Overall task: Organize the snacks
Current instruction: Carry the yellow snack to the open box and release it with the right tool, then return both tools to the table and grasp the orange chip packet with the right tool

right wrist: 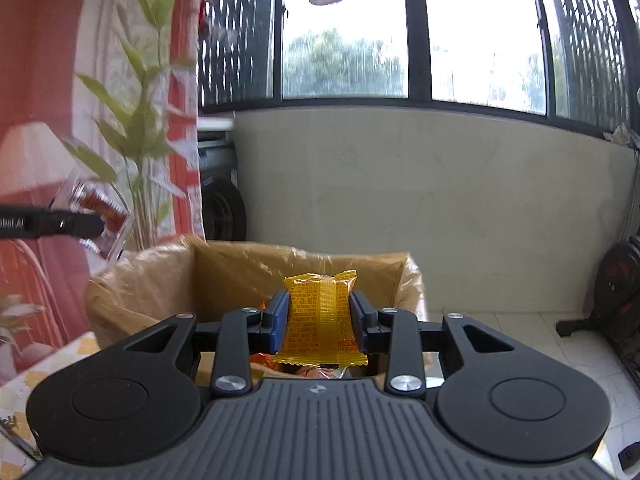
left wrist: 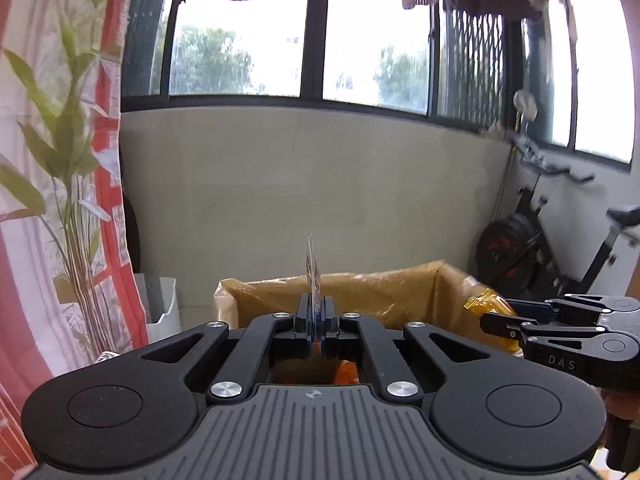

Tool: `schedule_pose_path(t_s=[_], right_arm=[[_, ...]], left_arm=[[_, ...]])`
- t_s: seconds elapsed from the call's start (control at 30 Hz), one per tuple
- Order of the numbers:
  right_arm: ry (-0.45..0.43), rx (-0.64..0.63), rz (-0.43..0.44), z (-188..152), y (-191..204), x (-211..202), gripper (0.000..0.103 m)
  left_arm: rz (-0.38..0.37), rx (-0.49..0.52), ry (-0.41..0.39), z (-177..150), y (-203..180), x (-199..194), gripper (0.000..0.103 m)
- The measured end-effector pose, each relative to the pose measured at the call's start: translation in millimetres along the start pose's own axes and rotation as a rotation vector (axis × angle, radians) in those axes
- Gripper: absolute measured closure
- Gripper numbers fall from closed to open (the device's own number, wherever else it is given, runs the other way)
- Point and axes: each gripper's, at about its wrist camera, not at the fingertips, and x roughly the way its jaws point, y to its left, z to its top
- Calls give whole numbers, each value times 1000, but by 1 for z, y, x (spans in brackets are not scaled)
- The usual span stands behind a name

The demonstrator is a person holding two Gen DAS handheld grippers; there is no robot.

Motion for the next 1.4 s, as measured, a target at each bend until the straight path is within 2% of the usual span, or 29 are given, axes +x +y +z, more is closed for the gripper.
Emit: schedule_pose_path(t_s=[0.1, 0.2, 0.23, 0.27, 0.3, 0.33, 0.43, 0.63, 0.77, 0.9, 1.07, 1.13, 1.27, 1.4], right_arm=[[41, 54, -12, -7, 0, 18, 68], [55, 54, -25, -16, 3, 21, 63], [51, 55, -16, -18, 3, 20, 61], [45, 57, -3, -21, 2, 13, 59], [31, 57, 8, -22, 1, 10, 55], [18, 53, 14, -24, 0, 3, 52], [-18, 66, 34, -29, -5, -17, 51], [-93, 73, 86, -48, -3, -68, 51], [-103, 90, 101, -71, 1, -92, 51], [-19, 77, 111, -105, 6, -99, 51], [169, 43, 113, -151, 8, -94, 51], [239, 24, 105, -168, 7, -94, 44], [354, -61, 112, -195, 8, -100, 39], [431, -185, 134, -209, 14, -112, 28]], left_arm=[[21, 31, 49, -1, -7, 23, 98], [12, 9, 89, -6, -7, 39, 92], [22, -15, 91, -9, -3, 40, 72], [27, -39, 94, -12, 1, 40, 61], [30, -70, 94, -16, 5, 37, 43], [29, -98, 90, -21, 12, 32, 43], [10, -133, 84, -32, 25, 15, 44], [16, -99, 4, -38, 27, -43, 43], [24, -79, -8, -50, 27, -68, 43], [54, -85, 36, -78, 27, -79, 43], [103, -123, 87, -118, 33, -87, 43], [126, -144, 112, -132, 34, -91, 43], [133, -185, 174, -155, 38, -92, 43], [130, -216, 234, -176, 36, -90, 43]])
